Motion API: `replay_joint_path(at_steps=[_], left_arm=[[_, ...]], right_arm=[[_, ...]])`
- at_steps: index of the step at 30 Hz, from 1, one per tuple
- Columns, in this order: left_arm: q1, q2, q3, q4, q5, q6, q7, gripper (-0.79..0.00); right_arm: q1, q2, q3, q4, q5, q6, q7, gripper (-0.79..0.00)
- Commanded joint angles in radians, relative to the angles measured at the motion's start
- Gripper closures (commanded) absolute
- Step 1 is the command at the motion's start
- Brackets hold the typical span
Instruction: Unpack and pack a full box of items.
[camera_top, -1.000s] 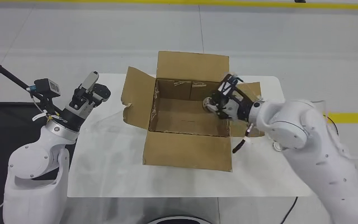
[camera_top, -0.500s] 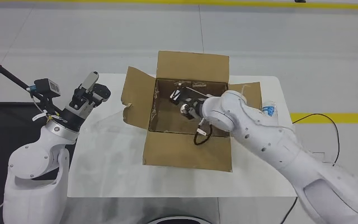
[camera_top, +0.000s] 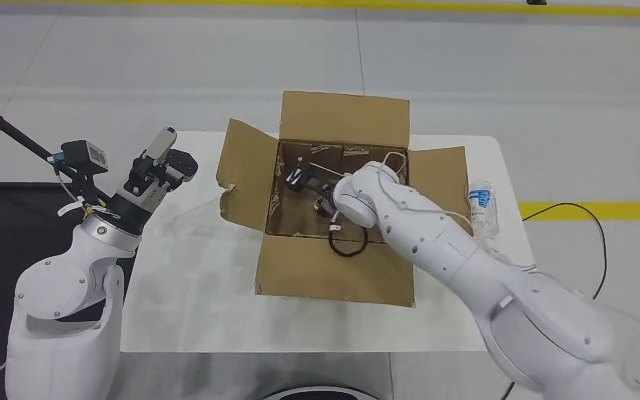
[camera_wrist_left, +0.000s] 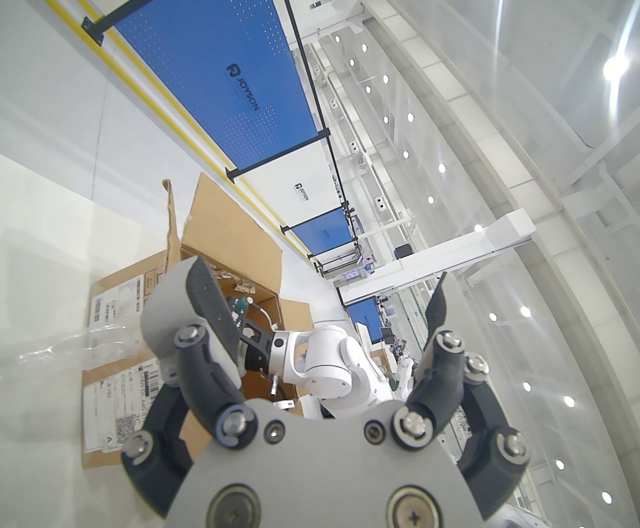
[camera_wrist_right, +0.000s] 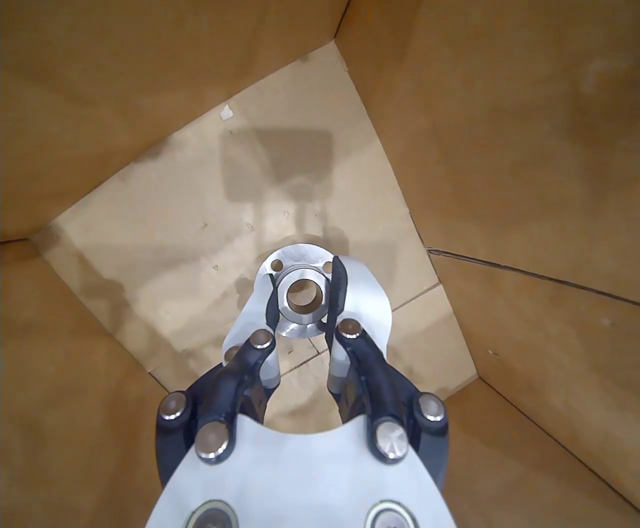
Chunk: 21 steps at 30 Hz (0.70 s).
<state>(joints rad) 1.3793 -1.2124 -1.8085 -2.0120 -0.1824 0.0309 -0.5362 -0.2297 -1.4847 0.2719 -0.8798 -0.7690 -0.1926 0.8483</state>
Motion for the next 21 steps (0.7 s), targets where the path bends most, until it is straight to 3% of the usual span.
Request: replay_joint_path(at_steps=[1, 6, 15, 18, 21], left_arm=[[0.000, 0.000, 0.000, 0.000, 0.000, 0.000, 0.000, -0.785], [0.000, 0.000, 0.000, 0.000, 0.000, 0.000, 0.000, -0.785], [0.000, 0.000, 0.000, 0.000, 0.000, 0.000, 0.000, -0.785], [0.000, 0.000, 0.000, 0.000, 0.000, 0.000, 0.000, -0.785], [0.000, 0.000, 0.000, 0.000, 0.000, 0.000, 0.000, -0.785]], right_arm=[[0.005, -0.019, -0.001, 0.042, 0.001, -0.012, -0.004, -0.040], [0.014, -0.058, 0.004, 0.125, 0.007, -0.042, -0.008, -0.299], [0.029, -0.081, 0.038, 0.195, 0.013, -0.124, -0.009, -0.440], [0.029, -0.069, 0.060, 0.176, 0.018, -0.183, -0.008, -0.566], [0.024, -0.041, 0.098, 0.132, 0.028, -0.232, -0.010, -0.585]])
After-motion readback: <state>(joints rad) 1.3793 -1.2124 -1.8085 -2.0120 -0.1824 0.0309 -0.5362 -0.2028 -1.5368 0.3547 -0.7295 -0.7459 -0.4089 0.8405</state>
